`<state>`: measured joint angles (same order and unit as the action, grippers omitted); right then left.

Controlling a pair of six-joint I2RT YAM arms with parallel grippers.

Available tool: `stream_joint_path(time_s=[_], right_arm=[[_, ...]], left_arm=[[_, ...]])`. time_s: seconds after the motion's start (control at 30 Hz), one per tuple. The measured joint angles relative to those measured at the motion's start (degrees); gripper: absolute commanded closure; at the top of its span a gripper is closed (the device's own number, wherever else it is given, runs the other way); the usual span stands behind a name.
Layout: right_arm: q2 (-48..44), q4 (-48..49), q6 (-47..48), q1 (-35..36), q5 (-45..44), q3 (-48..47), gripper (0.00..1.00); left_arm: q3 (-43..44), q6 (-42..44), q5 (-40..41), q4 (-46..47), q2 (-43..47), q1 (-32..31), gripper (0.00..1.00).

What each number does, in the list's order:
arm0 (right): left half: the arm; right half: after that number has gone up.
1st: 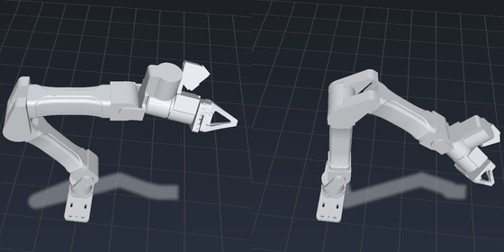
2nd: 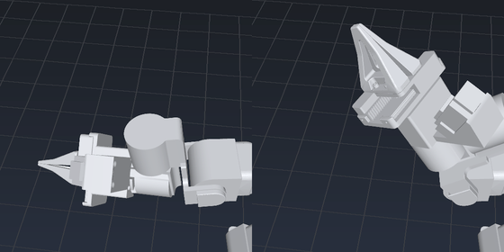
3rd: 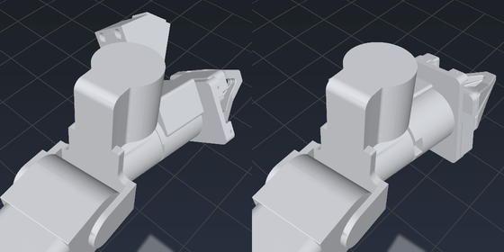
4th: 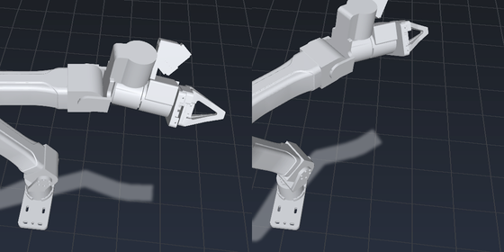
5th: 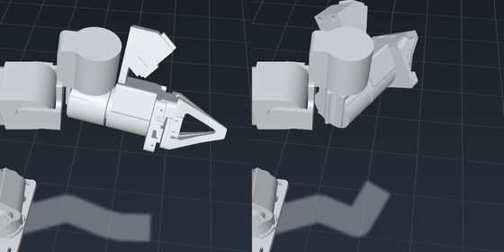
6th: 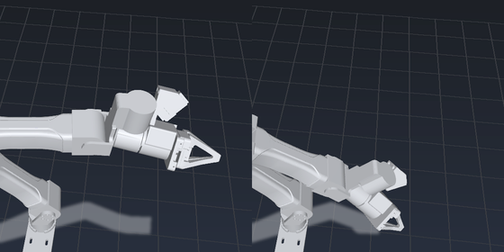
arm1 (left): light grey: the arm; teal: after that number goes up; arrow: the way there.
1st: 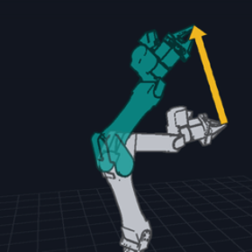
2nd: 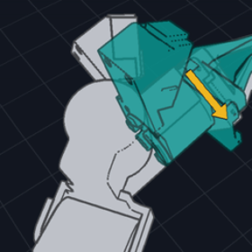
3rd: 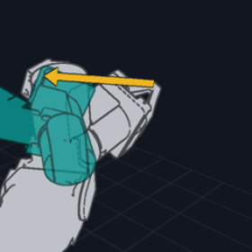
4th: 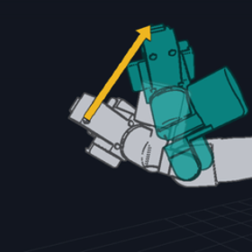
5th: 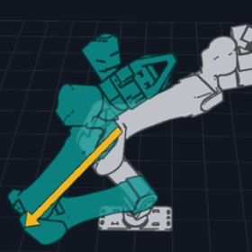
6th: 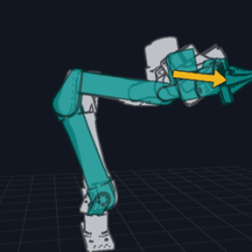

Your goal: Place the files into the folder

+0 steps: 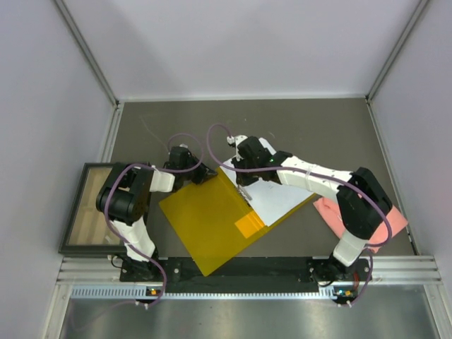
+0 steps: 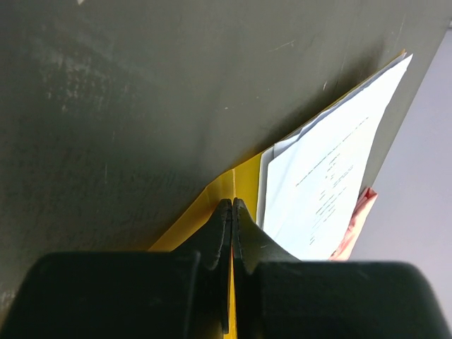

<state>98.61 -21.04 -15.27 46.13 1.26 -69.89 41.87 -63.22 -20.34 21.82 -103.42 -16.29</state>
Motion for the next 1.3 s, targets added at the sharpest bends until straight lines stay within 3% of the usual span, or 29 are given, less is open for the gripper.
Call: stream_joint_path(time_s=[0.47,0.57,0.63,0.73,0.83,0.97,1.17,1.3], right_arm=[[-6.62,0.39,-2.49,0.0,1.29,8.13,0.96],[-7.02,0.44,-2.97,0.0,1.6,8.5,0.9],[-7.13,0.44,-3.19,0.0,1.7,8.5,0.85],[-7.17,0.39,-3.74,0.0,1.79,8.5,0.78],[-7.15,0.15,-4.52,0.0,1.88,8.5,0.7],[-7.15,-0.42,-5.97,0.0,1.92,8.35,0.64],[-7.23,-2.69,-10.27,0.0,1.79,7.5,0.4],[-8.87,-5.35,-16.39,-0.17,2.1,7.5,0.43]], left_arm=[[-0.35,-0.07,0.15,0.94,0.0,-0.11,1.0],[0.11,0.74,-0.79,0.09,0.0,-0.2,0.99],[1.25,2.14,-1.49,-1.7,0.0,-0.46,0.93],[3.39,4.57,-2.82,-4.48,0.0,-1.05,0.74],[5.77,6.36,-4.35,-6.95,0.02,-2.43,0.67],[7.34,7.04,-6.62,-7.89,0.09,-4.85,0.68],[7.26,6.29,-8.59,-7.89,0.11,-8.48,0.73],[6.23,6.08,-8.74,-7.3,0.11,-9.66,0.73]])
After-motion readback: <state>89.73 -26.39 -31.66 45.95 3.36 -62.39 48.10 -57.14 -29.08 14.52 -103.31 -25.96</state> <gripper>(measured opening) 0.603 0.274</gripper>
